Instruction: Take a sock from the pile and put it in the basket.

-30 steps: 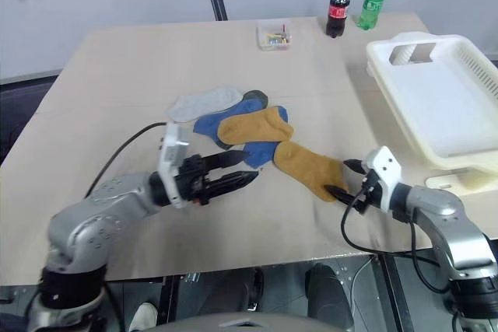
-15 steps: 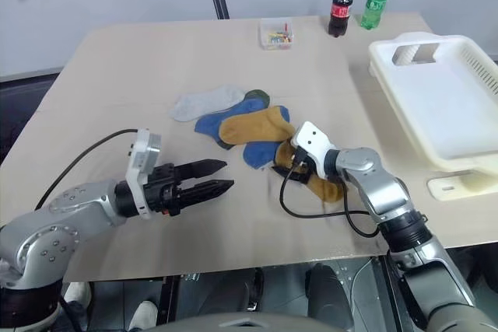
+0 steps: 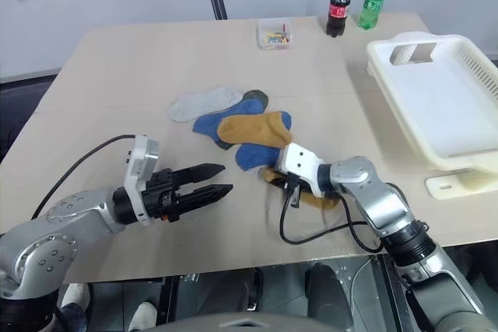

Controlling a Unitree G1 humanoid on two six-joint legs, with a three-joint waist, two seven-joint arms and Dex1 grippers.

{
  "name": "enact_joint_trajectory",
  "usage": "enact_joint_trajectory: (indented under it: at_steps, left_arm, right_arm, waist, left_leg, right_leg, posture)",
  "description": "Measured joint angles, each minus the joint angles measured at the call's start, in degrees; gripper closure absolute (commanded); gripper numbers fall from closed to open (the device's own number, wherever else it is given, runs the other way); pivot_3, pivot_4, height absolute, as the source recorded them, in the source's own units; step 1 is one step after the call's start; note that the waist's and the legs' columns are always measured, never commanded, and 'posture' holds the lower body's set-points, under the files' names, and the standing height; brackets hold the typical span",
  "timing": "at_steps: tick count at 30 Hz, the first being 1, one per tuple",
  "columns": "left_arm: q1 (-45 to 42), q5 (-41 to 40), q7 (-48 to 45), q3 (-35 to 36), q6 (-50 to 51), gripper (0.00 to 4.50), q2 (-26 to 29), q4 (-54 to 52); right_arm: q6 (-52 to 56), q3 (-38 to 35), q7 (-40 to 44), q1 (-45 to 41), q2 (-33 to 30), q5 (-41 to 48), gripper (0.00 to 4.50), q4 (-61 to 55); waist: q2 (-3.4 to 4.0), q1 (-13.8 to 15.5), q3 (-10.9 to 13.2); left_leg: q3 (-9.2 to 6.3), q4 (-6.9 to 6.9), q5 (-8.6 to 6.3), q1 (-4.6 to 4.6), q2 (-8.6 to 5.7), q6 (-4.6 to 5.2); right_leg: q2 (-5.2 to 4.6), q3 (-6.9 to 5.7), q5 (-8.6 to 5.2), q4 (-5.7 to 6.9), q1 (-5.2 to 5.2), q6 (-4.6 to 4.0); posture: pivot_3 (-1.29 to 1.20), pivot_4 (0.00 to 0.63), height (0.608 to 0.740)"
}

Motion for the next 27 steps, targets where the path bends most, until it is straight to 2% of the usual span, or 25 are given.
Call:
enact_joint_trajectory:
  at_steps: [6, 9, 14, 20, 23, 24, 25, 26, 27]
  left_arm:
    - [-0.03, -0.36, 0.05, -0.01, -0.01, 1.38, 0.06, 0.0]
    - [-0.02, -0.41, 0.02, -0.05, -0.01, 1.38, 0.07, -0.01]
    - [0.04, -0.44, 0.01, -0.07, -0.01, 1.38, 0.12, -0.02]
    - [-0.02, -0.84, -0.2, -0.33, 0.0, 1.38, 0.12, -0.01]
    - [-0.54, -0.85, -0.35, -0.51, 0.0, 1.38, 0.12, 0.0]
    - [-0.67, -0.84, -0.37, -0.51, 0.0, 1.38, 0.13, 0.0]
    - [-0.7, -0.84, -0.38, -0.51, 0.0, 1.38, 0.12, 0.0]
    - [-0.7, -0.85, -0.41, -0.51, 0.02, 1.38, 0.13, 0.01]
    - [-0.71, -0.87, -0.48, -0.51, 0.02, 1.38, 0.16, 0.01]
  right_arm:
    - [-3.26, 2.62, -1.92, 0.19, 2.71, -3.66, 4.44, 0.91]
    - [-6.29, 1.61, -0.42, 0.21, 1.51, -2.96, 4.44, 0.52]
    - [-7.66, -0.69, 5.71, 1.18, -4.79, 0.95, 4.44, -7.36]
    - [-4.77, -0.07, 5.65, 1.77, -5.31, 0.94, 4.44, -10.33]
    - [-3.17, 0.03, 3.87, 1.75, -3.35, 0.44, 3.41, -8.55]
    - [-3.14, 0.12, 3.89, 1.76, -3.4, 0.23, 2.88, -8.02]
    - [-3.17, 0.13, 3.84, 1.76, -3.45, -0.02, 2.64, -7.62]
    - [-3.4, 0.11, 3.55, 1.76, -3.26, -0.29, 1.92, -7.25]
    - [-3.47, 0.11, 3.3, 1.77, -3.05, -0.47, 1.85, -6.92]
  waist:
    - [0.0, -0.01, 0.0]
    - [0.0, 0.16, 0.0]
    - [0.0, 0.13, 0.01]
    - [0.0, 0.08, 0.01]
    - [-0.01, 0.08, 0.0]
    - [-0.01, 0.12, 0.0]
    - [-0.01, 0.17, 0.0]
    - [-0.01, 0.17, 0.0]
    - [0.0, 0.16, 0.01]
  left_leg:
    - [0.0, 0.0, 0.0, 0.01, -0.01, -0.01]
    - [-0.01, 0.0, 0.0, -0.01, -0.02, -0.01]
    - [-0.03, 0.0, 0.0, -0.01, -0.01, 0.0]
    - [-0.02, -0.02, 0.0, 0.01, 0.04, -0.01]
    - [0.01, -0.01, 0.0, 0.01, 0.02, -0.01]
    - [0.0, -0.01, 0.0, 0.01, 0.01, -0.01]
    - [-0.01, -0.01, 0.0, 0.0, 0.01, -0.01]
    - [-0.01, -0.01, 0.0, 0.0, 0.01, -0.01]
    - [-0.01, -0.02, 0.0, 0.0, 0.01, -0.01]
  right_leg:
    - [0.0, 0.0, 0.0, 0.01, 0.0, 0.0]
    - [-0.02, -0.02, 0.0, -0.02, 0.0, 0.0]
    - [-0.02, -0.02, 0.0, -0.04, 0.01, 0.0]
    - [0.01, -0.02, 0.0, -0.01, 0.01, 0.0]
    - [0.0, 0.0, 0.0, -0.02, 0.01, 0.0]
    - [0.0, 0.0, 0.0, -0.02, 0.01, 0.0]
    - [-0.01, -0.02, 0.0, -0.02, 0.01, 0.0]
    - [0.0, -0.02, 0.0, -0.03, 0.01, 0.0]
    - [-0.01, -0.01, 0.0, -0.03, 0.0, 0.0]
  posture:
    - [0.0, 0.15, 0.74]
    - [0.0, 0.15, 0.74]
    - [0.0, 0.15, 0.74]
    - [0.0, 0.15, 0.74]
    - [0.0, 0.15, 0.74]
    - [0.0, 0.15, 0.74]
    - [0.0, 0.15, 0.74]
    - [0.0, 0.15, 0.74]
    - [0.0, 0.15, 0.74]
